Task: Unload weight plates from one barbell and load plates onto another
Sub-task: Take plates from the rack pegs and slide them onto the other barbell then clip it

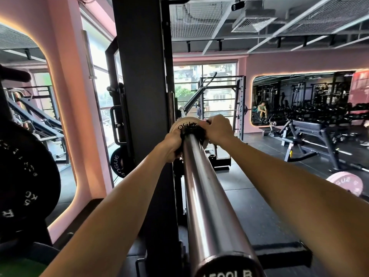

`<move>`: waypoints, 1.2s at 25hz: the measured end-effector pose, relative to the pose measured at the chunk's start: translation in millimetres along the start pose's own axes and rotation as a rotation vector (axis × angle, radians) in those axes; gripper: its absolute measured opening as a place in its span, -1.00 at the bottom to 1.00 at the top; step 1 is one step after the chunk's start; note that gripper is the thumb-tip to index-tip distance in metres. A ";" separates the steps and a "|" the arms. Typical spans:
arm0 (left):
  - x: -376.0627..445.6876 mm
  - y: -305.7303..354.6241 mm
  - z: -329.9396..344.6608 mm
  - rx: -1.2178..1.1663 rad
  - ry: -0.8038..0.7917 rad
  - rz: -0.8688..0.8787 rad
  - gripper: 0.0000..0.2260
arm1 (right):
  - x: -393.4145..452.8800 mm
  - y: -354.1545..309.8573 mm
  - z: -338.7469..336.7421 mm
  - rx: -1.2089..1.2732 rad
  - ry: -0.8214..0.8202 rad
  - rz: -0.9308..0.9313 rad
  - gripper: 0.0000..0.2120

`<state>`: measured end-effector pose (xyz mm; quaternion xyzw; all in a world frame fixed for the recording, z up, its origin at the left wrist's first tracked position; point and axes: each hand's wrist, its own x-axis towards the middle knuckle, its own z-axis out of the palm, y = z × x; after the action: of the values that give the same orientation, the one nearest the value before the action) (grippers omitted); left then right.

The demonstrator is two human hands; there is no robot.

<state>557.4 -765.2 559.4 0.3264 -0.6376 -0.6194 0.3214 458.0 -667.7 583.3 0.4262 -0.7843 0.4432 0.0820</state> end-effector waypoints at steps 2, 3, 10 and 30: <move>0.4 -0.2 1.3 -0.011 -0.009 0.010 -0.69 | -0.1 -10.0 0.1 -0.106 -0.050 -0.115 -0.66; 0.1 -0.3 1.5 -0.023 -0.009 0.008 -0.69 | -0.2 -12.7 1.4 -0.117 -0.087 -0.141 -0.64; -3.4 -0.4 1.4 -0.048 -0.028 -0.001 -0.67 | 1.6 -24.0 -0.9 -0.139 -0.299 -0.171 -0.53; -5.6 6.7 3.9 -0.088 -0.077 0.031 -0.53 | -14.2 13.8 24.4 0.385 -0.055 0.393 -0.90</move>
<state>557.3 -758.2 565.9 0.2780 -0.6265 -0.6540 0.3202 462.7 -674.6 553.0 0.2855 -0.7552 0.5798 -0.1098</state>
